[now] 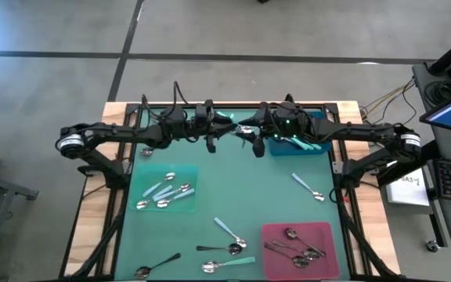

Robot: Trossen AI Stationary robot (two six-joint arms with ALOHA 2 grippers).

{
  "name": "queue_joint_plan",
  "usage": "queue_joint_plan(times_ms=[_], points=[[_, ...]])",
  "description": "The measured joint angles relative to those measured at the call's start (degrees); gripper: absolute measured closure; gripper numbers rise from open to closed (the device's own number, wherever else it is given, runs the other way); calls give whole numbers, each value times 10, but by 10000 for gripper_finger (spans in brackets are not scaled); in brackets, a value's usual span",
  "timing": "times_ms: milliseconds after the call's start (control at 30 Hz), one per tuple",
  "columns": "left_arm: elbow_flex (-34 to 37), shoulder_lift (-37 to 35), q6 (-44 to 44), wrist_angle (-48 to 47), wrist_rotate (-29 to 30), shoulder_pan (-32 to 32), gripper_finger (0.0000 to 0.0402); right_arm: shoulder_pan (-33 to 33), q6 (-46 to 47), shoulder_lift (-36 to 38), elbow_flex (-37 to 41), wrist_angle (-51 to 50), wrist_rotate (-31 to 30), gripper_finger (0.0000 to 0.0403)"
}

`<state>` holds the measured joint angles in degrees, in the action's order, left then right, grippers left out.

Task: Sort silverware by color (type)
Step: Put the green spoon into the blue bin

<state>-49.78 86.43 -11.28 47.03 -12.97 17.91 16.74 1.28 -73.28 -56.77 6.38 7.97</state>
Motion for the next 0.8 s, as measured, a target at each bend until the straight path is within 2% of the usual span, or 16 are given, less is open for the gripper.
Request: queue_joint_plan(times_ms=[367,500,700,800], points=[[0,4,0,6,-1,-10,347,0,-14,-1,0,31,2,206],[0,4,0,10,0,-10,347,0,-21,-1,0,36,4,248],[0,4,3,13,4,-10,347,-1,-26,-1,0,38,6,357],[0,4,3,15,4,-10,347,-1,-26,-1,0,38,6,360]])
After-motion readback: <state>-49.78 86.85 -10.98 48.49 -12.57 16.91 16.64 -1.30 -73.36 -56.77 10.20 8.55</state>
